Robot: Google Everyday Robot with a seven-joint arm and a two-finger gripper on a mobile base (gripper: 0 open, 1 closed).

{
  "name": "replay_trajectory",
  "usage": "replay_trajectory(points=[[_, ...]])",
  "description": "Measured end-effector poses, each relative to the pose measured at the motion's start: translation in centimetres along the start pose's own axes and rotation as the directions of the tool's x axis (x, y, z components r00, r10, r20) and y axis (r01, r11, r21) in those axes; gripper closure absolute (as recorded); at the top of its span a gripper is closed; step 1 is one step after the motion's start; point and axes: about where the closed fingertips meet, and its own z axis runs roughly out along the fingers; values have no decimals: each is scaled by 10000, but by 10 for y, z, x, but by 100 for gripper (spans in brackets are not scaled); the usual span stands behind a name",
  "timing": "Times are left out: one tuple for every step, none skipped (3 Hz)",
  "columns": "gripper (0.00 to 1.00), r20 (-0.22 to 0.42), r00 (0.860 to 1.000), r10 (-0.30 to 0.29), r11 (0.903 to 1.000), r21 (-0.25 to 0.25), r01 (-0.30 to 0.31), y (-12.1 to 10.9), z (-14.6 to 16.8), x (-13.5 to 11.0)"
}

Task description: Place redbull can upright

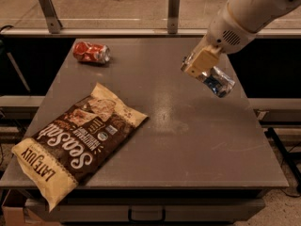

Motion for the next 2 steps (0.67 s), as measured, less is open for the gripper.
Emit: replay_trajectory(points=[[100,2422,9667,-831,9946,-403,956,-18,-17,-24],[100,4920,8631,-1143,9787,-933,1828,-26,-21,-32]])
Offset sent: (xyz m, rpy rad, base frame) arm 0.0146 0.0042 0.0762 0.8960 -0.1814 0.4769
